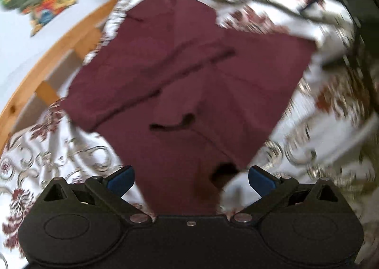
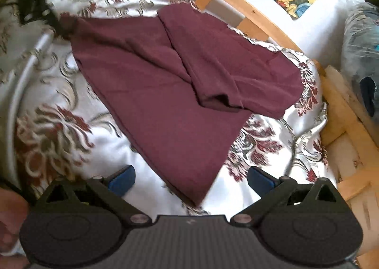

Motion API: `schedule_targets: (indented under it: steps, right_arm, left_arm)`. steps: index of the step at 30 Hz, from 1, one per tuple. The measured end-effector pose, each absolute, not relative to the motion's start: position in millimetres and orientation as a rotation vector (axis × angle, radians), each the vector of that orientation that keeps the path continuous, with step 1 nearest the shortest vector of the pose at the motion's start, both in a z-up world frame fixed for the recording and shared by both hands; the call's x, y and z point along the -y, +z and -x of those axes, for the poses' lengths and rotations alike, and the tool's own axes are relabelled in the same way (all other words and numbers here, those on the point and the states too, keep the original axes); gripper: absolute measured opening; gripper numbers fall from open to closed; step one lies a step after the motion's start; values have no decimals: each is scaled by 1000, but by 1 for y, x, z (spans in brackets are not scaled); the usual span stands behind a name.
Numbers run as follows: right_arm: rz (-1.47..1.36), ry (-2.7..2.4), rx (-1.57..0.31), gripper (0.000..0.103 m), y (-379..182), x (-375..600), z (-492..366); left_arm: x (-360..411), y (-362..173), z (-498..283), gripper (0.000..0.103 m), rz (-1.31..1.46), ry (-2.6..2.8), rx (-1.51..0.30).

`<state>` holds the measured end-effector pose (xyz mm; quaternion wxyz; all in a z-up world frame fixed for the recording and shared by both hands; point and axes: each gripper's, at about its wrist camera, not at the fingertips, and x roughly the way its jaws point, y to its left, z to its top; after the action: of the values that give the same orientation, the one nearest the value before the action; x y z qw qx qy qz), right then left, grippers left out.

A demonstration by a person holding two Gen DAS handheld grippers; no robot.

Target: Fold small clothes

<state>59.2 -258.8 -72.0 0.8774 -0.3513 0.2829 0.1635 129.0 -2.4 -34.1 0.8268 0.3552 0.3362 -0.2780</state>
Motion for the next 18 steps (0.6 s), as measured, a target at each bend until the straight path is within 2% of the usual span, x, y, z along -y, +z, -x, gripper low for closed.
schedule_targets:
  steps: [4, 12, 14, 17, 18]
  right_arm:
    - [744, 360, -576, 103, -77, 264, -65]
    - [819, 347, -502, 102, -88, 261, -75]
    - [805, 328, -491, 96, -88, 263, -76]
    - [784, 318, -493, 77, -87, 265, -75]
    - [783, 316, -495, 67, -87, 265, -74]
  left_arm:
    - [3, -56, -129, 101, -792, -573, -751]
    - [1, -65, -132, 102, -851, -507, -743]
    - [2, -65, -133, 102, -874, -458, -731]
    - [4, -68, -136, 95, -922, -379, -715]
    - [4, -69, -137, 92, -932, -364, -717]
